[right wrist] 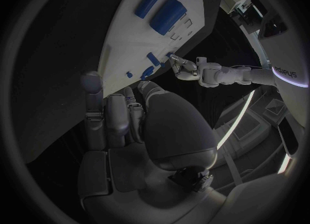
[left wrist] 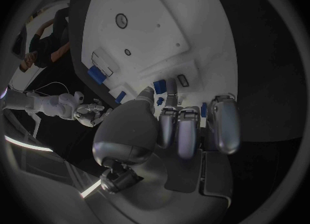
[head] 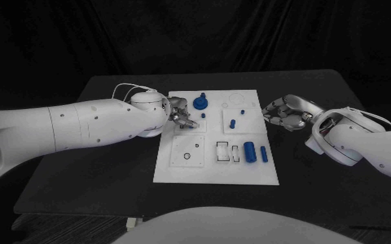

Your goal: Assemble the parts on the task board

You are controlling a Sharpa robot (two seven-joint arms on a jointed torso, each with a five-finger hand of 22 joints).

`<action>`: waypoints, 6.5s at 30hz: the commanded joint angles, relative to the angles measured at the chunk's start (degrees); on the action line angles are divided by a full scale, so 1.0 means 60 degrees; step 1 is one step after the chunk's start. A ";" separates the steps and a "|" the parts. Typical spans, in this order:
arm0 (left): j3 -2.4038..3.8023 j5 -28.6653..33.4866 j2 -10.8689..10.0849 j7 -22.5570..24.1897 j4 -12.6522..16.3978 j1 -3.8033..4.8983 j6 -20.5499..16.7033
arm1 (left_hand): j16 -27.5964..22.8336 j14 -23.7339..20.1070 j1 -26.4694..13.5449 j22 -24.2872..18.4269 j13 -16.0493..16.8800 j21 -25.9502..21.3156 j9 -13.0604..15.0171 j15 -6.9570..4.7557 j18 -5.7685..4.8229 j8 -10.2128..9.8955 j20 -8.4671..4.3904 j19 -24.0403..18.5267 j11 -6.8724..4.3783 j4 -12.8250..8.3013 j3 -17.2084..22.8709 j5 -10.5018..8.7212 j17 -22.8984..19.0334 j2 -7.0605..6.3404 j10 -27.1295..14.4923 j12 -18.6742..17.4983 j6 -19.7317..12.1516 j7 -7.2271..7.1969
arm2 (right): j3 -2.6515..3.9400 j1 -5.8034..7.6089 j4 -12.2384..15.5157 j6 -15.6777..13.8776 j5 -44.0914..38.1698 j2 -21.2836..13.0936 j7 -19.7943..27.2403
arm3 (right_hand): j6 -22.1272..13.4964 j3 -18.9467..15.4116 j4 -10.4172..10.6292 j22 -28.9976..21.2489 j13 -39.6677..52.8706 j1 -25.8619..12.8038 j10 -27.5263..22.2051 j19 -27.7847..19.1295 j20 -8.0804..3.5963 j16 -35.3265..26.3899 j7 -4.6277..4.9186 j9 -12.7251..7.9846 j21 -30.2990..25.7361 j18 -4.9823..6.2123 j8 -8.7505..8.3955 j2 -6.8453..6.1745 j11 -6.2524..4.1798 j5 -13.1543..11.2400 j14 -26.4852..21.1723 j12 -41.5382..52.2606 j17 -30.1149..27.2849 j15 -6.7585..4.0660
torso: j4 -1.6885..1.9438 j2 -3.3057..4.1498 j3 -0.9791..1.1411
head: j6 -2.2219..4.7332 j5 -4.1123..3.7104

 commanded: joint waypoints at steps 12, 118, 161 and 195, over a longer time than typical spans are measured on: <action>0.0008 0.0053 0.0124 0.0344 -0.0101 -0.0076 -0.0012 | 0.0063 0.0991 0.0557 0.1779 0.2167 -0.0065 -0.0405 0.0007 -0.0101 -0.0032 -0.0019 -0.0036 0.0002 -0.0411 0.0603 0.0742 0.2516 -0.0097 0.0741 -0.0071 0.0035 -0.0038 | 0.0005 -0.0026 0.0023 0.0040 -0.0009 -0.0012 -0.0161 | 0.0061 0.0084 0.0020 0.0527 0.0631 0.0069 -0.0074 0.0045 0.0004 -0.0026 -0.0020 -0.0016 -0.0040 0.0158 -0.0056 0.0003 -0.0002 0.0039 0.0007 -0.0039 -0.0003 0.0055 | -0.0009 0.0004 -0.0006 | -0.0002 -0.0049; 0.0013 0.4239 0.1050 -0.0780 -0.1781 0.0868 0.2327 | -0.0055 0.0915 -0.0644 0.1688 0.2020 -0.0381 -0.0129 0.0031 -0.0038 0.0444 -0.0016 -0.0224 0.0036 -0.1700 0.5814 0.1915 0.2379 -0.1431 0.0591 -0.0446 -0.0290 0.0029 | 0.0006 -0.0028 -0.0059 0.0219 -0.0009 0.0150 -0.0304 | 0.0123 0.0447 -0.0155 0.0533 0.0571 0.0282 -0.0128 0.0019 -0.0002 -0.0080 -0.0023 -0.0025 -0.0200 0.0178 -0.0078 0.0028 -0.0010 0.0179 -0.0026 -0.0071 -0.0077 0.0048 | -0.0001 0.0000 0.0003 | -0.0002 -0.0133; 0.0012 0.4239 0.1115 -0.0739 -0.1983 0.0521 0.2371 | -0.0067 0.0906 -0.0632 0.1674 0.2006 -0.0432 -0.0135 0.0041 -0.0027 0.0437 -0.0003 -0.0252 0.0044 -0.1834 0.5898 0.1977 0.2365 -0.1393 0.0572 -0.0482 -0.0303 0.0037 | 0.0006 -0.0028 -0.0026 0.0258 -0.0009 0.0097 -0.0325 | 0.0123 0.0447 -0.0155 0.0533 0.0571 0.0282 -0.0128 0.0019 -0.0002 -0.0080 -0.0023 -0.0025 -0.0200 0.0178 -0.0078 0.0028 -0.0010 0.0179 -0.0026 -0.0071 -0.0077 0.0048 | -0.0010 0.0007 -0.0009 | -0.0002 -0.0094; 0.0012 0.4239 0.1191 -0.0778 -0.2188 0.0402 0.2545 | -0.0126 0.0861 -0.1762 0.1635 0.1987 -0.0597 -0.0357 0.0142 0.0002 0.0299 0.0101 -0.0337 0.0154 -0.1055 0.4523 -0.1007 0.2295 -0.1073 0.0532 -0.0547 -0.0279 0.0128 | 0.0006 -0.0039 -0.0081 0.0298 -0.0009 0.0152 -0.0312 | 0.0121 0.0532 -0.0182 0.0536 0.0566 0.0286 -0.0132 0.0009 0.0000 -0.0095 -0.0007 -0.0031 -0.0243 0.0180 -0.0097 0.0008 0.0005 0.0184 -0.0038 -0.0072 -0.0098 0.0056 | -0.0004 0.0002 -0.0001 | -0.0002 -0.0140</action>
